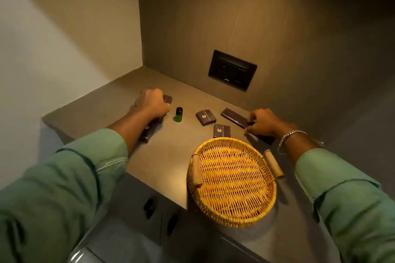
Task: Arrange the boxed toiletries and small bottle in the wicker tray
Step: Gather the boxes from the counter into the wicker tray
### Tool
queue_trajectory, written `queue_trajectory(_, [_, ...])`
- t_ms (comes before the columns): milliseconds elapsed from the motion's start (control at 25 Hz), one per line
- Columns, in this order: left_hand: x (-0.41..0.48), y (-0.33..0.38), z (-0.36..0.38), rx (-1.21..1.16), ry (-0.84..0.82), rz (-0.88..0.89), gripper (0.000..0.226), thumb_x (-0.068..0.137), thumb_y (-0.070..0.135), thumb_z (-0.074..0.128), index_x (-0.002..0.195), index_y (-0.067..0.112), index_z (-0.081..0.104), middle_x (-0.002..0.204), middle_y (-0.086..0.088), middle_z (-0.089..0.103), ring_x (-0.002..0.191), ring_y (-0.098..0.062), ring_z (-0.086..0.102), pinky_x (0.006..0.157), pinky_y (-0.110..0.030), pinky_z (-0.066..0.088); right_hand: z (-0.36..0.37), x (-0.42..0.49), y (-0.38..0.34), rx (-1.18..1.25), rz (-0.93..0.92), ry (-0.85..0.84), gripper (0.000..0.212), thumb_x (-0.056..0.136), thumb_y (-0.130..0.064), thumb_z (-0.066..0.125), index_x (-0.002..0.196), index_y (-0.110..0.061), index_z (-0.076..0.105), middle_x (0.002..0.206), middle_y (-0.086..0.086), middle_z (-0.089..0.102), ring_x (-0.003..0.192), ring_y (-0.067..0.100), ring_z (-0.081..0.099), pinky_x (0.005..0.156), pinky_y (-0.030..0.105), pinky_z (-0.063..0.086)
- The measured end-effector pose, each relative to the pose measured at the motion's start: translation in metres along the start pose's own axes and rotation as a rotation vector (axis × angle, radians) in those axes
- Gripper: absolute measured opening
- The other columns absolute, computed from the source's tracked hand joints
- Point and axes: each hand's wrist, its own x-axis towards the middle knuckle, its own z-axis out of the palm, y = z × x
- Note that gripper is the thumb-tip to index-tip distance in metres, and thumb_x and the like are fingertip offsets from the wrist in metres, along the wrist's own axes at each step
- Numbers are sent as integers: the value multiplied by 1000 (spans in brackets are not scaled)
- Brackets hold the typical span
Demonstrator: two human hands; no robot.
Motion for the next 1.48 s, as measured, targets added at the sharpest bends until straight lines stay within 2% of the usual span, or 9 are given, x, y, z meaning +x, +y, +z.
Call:
queue_trajectory(200, [17, -1, -2, -15, -197, -94, 46, 75, 23, 79, 112, 10, 53, 105, -18, 61, 91, -34, 62, 80, -50, 57, 8, 11, 7, 1, -13, -5, 22, 76, -16, 77, 79, -18, 55, 88, 3, 58, 101, 31, 60, 57, 23, 43])
queue_trajectory(440, [23, 27, -43, -257, -68, 50, 87, 76, 14, 78, 145, 32, 28, 140, -20, 40, 114, -37, 52, 85, -40, 50, -27, -20, -15, 109, -122, 239, 45, 74, -21, 79, 114, -19, 60, 110, 8, 65, 84, 14, 60, 58, 20, 47])
queue_trajectory(560, [0, 57, -77, -398, -72, 196, 92, 76, 16, 75, 145, 44, 22, 141, -16, 40, 104, -34, 55, 68, -39, 59, -52, -51, -39, 190, -146, 339, 52, 69, -23, 84, 115, -17, 60, 105, 5, 66, 87, 15, 63, 62, 19, 48])
queue_trajectory(640, [-24, 79, -89, -470, -181, 303, 77, 77, 15, 75, 138, 39, 34, 134, -13, 43, 99, -34, 57, 46, -37, 60, -60, -72, -56, 270, -112, 368, 56, 67, -24, 86, 115, -16, 60, 100, 3, 65, 85, 13, 63, 60, 17, 47])
queue_trajectory(720, [-50, 97, -91, -530, -214, 403, 61, 77, 16, 76, 125, 33, 41, 120, -8, 48, 90, -29, 60, 39, -31, 57, -57, -94, -67, 311, -74, 359, 59, 66, -26, 86, 116, -17, 58, 95, 0, 64, 80, 8, 62, 57, 16, 46])
queue_trajectory(960, [-100, 113, -35, -359, -302, 356, 63, 71, 21, 82, 118, 23, 41, 100, -8, 57, 71, -24, 69, 49, -35, 62, -7, -141, -61, 247, 58, 196, 69, 67, -34, 84, 127, -23, 51, 91, -6, 58, 80, 9, 59, 60, 25, 49])
queue_trajectory(1160, [-105, 99, 4, -142, -304, 261, 51, 69, 39, 80, 101, 23, 44, 79, 3, 53, 66, -15, 59, 53, -37, 56, 25, -150, -53, 119, 77, 257, 71, 70, -41, 80, 130, -20, 48, 96, -1, 64, 77, 10, 59, 58, 27, 51])
queue_trajectory(1320, [-104, 82, 16, -89, -359, 245, 61, 67, 45, 80, 114, 19, 51, 97, -3, 59, 86, -22, 58, 77, -42, 56, 39, -157, -53, -215, 0, 421, 64, 71, -55, 71, 120, -20, 51, 92, 5, 70, 98, 28, 54, 70, 39, 46])
queue_trajectory(1480, [-103, 76, 17, -72, -394, 263, 72, 67, 49, 81, 123, 17, 48, 110, -7, 60, 96, -25, 59, 83, -46, 57, 40, -159, -54, -317, 38, 398, 61, 75, -58, 62, 120, -19, 52, 91, 3, 70, 104, 28, 54, 86, 48, 41])
